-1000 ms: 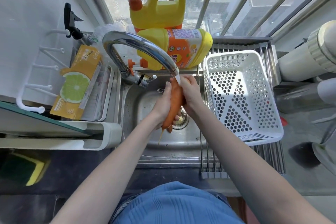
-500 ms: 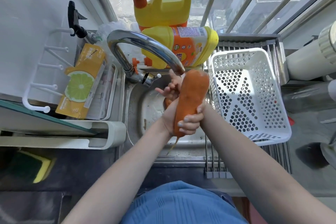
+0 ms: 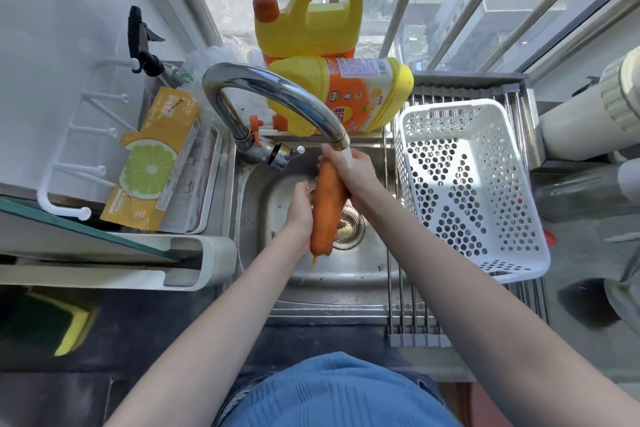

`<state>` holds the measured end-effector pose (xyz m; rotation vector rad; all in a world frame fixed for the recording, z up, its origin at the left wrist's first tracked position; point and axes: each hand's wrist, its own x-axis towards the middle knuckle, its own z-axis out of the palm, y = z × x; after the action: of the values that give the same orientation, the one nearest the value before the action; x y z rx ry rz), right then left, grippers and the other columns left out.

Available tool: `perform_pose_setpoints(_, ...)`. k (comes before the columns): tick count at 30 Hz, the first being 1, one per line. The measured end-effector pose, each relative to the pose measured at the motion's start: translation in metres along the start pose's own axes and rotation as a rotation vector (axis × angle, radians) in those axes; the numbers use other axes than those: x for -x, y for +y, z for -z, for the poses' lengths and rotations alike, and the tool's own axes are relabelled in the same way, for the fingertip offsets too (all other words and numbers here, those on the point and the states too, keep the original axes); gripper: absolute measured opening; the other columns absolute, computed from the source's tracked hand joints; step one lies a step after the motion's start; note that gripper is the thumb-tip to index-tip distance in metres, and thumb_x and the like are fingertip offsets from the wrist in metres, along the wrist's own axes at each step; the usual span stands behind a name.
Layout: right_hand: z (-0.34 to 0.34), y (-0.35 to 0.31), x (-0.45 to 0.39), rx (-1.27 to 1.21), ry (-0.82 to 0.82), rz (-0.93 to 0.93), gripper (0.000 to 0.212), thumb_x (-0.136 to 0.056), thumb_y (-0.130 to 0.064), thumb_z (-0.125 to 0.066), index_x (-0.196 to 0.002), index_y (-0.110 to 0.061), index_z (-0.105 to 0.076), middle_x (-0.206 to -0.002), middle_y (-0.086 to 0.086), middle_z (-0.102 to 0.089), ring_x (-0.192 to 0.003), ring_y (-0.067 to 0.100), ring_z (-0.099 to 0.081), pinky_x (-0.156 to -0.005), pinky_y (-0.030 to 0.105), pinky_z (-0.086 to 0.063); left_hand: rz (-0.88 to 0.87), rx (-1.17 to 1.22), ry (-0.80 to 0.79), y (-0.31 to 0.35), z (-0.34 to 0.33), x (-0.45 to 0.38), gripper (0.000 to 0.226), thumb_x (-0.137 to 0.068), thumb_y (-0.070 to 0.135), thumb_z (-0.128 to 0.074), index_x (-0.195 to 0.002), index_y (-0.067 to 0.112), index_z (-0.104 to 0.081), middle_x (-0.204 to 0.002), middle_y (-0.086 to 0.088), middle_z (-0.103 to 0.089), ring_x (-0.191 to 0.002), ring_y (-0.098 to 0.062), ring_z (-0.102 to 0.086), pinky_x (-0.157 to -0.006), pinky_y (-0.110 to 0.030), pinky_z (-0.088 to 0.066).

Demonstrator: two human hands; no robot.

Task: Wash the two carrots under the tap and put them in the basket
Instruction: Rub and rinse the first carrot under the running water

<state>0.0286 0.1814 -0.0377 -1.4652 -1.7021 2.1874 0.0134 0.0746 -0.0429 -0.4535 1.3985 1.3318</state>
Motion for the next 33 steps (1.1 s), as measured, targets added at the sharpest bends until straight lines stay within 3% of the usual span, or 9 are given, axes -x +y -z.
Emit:
perform_pose_setpoints(2,-0.004,0.004,-0.006,0.005,0.187,-0.014,0.023,-0.086,-0.026,-0.067,-0.073,-0.008,-0.072,-0.08,0.014,-0.073,-0.075,0.021,-0.064,-0.076,0.039,-0.057,-0.193,-0.167,0.067,-0.002,-0.005,-0.002,0.065,-0.094,0.064,-0.027,-0.097,0.011,-0.065,-0.08,-0.014,-0.068,-0.068,-0.026,-0.063,-0.06,-0.032,-0.054)
perform_pose_setpoints(5,-0.003,0.004,-0.021,-0.2,0.213,-0.213,0.025,-0.086,-0.024,-0.058,-0.091,-0.003,-0.071,-0.076,0.011,-0.071,-0.075,0.026,-0.067,-0.068,0.037,-0.057,-0.43,-0.579,0.142,-0.006,-0.013,0.001,0.068,-0.092,0.067,-0.031,-0.086,0.007,-0.062,-0.073,-0.008,-0.063,-0.06,-0.016,-0.058,-0.044,-0.014,-0.041)
perform_pose_setpoints(7,-0.001,0.005,-0.025,-0.248,0.248,-0.271,0.023,-0.087,-0.022,-0.057,-0.088,-0.005,-0.072,-0.065,0.004,-0.069,-0.066,0.023,-0.066,-0.068,0.035,-0.056,-0.473,-0.664,0.2,-0.004,-0.016,0.002,0.067,-0.095,0.063,-0.028,-0.072,0.009,-0.061,-0.064,-0.006,-0.06,-0.056,-0.017,-0.057,-0.042,-0.021,-0.038)
perform_pose_setpoints(12,0.012,0.013,-0.023,-0.32,0.185,-0.183,0.061,-0.098,-0.04,-0.048,-0.049,-0.014,-0.073,-0.068,0.01,-0.071,-0.068,0.025,-0.066,-0.082,0.041,-0.056,-0.107,-0.275,0.046,0.004,-0.019,0.0,0.071,-0.1,0.056,-0.02,-0.092,-0.003,-0.058,-0.058,-0.018,-0.057,-0.038,-0.022,-0.053,-0.036,-0.021,-0.041)
perform_pose_setpoints(17,0.008,0.016,-0.007,-0.195,0.043,-0.04,0.016,-0.077,-0.033,-0.076,-0.069,-0.022,-0.068,-0.082,0.008,-0.067,-0.082,0.024,-0.063,-0.089,0.051,-0.054,0.051,-0.072,-0.008,0.011,-0.017,0.005,0.052,-0.103,0.04,-0.032,-0.083,-0.002,-0.054,-0.047,-0.013,-0.056,-0.037,-0.022,-0.051,-0.038,-0.022,-0.04)
perform_pose_setpoints(22,0.007,0.006,-0.004,-0.052,0.228,0.024,0.02,-0.075,-0.03,-0.077,-0.059,-0.021,-0.067,-0.072,0.007,-0.069,-0.072,0.024,-0.065,-0.075,0.043,-0.057,-0.033,-0.084,-0.178,0.006,-0.017,0.018,0.066,-0.096,0.06,-0.03,-0.103,0.0,-0.057,-0.066,-0.013,-0.059,-0.047,-0.02,-0.057,-0.043,-0.027,-0.049)
perform_pose_setpoints(24,0.006,0.0,-0.003,-0.135,0.285,-0.055,0.028,-0.078,-0.025,-0.071,-0.051,-0.019,-0.066,-0.055,0.006,-0.064,-0.058,0.025,-0.062,-0.066,0.04,-0.057,-0.057,-0.079,-0.261,0.005,-0.013,0.022,0.051,-0.098,0.05,-0.038,-0.1,0.002,-0.055,-0.072,-0.012,-0.057,-0.049,-0.017,-0.057,-0.042,-0.026,-0.049)
perform_pose_setpoints(27,0.007,-0.007,-0.006,-0.325,0.213,-0.231,0.031,-0.093,-0.025,-0.054,-0.069,-0.008,-0.065,-0.047,0.007,-0.061,-0.042,0.022,-0.058,-0.054,0.033,-0.053,-0.073,-0.004,-0.378,0.004,-0.004,0.025,0.027,-0.099,0.028,-0.045,-0.104,0.002,-0.051,-0.083,-0.013,-0.056,-0.058,-0.018,-0.061,-0.046,-0.029,-0.052)
perform_pose_setpoints(33,0.012,-0.009,-0.003,-0.258,0.167,-0.271,0.041,-0.096,-0.035,-0.041,-0.078,-0.005,-0.063,-0.062,0.012,-0.064,-0.052,0.028,-0.06,-0.057,0.032,-0.052,-0.055,0.09,-0.435,0.002,-0.004,0.032,0.022,-0.1,0.013,-0.043,-0.114,-0.002,-0.049,-0.095,-0.017,-0.059,-0.074,-0.021,-0.065,-0.06,-0.034,-0.058)
